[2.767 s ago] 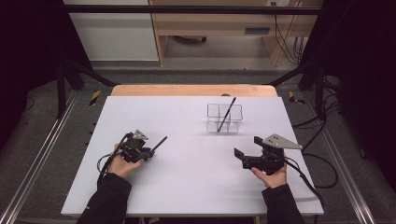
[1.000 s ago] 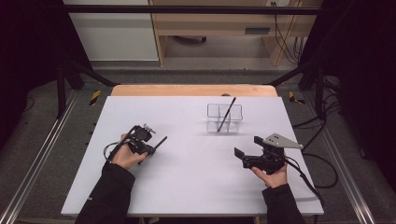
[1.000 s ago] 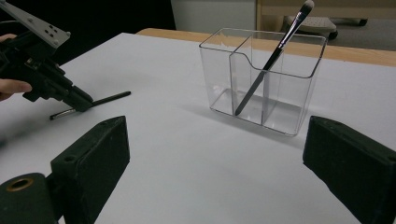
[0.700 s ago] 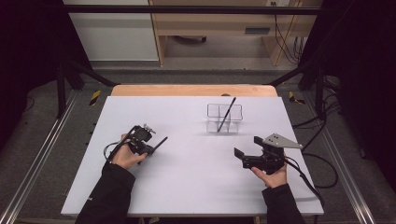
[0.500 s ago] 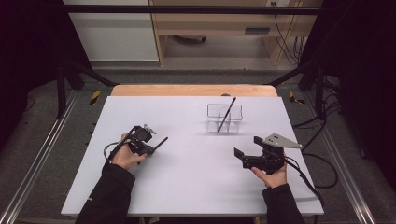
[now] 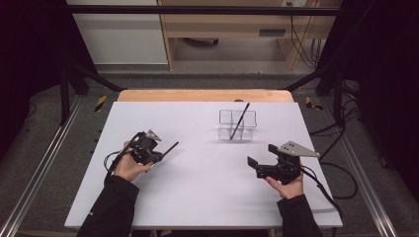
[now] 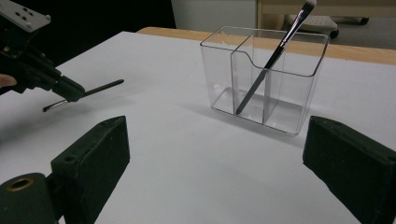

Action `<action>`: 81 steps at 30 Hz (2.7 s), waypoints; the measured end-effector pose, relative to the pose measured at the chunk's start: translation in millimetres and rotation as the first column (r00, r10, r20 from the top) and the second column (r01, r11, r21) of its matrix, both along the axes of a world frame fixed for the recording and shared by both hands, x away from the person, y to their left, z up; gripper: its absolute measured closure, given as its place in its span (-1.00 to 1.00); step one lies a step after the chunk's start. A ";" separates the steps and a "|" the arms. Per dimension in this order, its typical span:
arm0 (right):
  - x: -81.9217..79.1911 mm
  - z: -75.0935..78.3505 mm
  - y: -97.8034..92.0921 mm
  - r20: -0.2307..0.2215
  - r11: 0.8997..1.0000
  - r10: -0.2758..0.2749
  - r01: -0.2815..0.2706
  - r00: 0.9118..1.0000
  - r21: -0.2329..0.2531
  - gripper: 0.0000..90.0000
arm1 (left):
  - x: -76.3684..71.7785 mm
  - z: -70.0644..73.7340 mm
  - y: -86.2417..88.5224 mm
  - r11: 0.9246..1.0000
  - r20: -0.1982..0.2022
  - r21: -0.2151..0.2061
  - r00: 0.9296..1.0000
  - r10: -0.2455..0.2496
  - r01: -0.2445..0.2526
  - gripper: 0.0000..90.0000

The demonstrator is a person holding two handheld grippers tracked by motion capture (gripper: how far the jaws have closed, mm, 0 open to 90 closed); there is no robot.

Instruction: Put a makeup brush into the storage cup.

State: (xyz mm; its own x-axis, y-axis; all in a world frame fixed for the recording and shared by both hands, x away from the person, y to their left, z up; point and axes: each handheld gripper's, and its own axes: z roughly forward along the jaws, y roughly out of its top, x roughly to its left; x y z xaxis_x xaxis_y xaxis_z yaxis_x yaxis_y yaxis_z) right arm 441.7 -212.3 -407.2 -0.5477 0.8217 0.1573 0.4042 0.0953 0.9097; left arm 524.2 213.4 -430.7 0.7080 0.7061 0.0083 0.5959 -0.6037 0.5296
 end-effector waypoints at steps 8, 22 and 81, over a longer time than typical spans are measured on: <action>-0.3 0.3 2.0 0.002 1.000 0.003 -0.003 1.000 -0.012 -0.83 | -14.8 12.9 -3.6 0.998 0.052 -0.054 0.998 -0.039 0.041 0.86; -2.8 1.3 5.9 0.007 0.999 0.013 -0.013 1.000 -0.031 -0.83 | -38.6 27.4 -12.0 0.985 0.102 -0.119 0.988 -0.114 0.125 0.86; -10.1 11.4 70.7 -0.037 0.931 0.248 -0.249 0.968 -0.265 -0.80 | -71.8 34.6 -75.3 0.898 0.088 -0.117 0.905 -0.416 0.424 0.86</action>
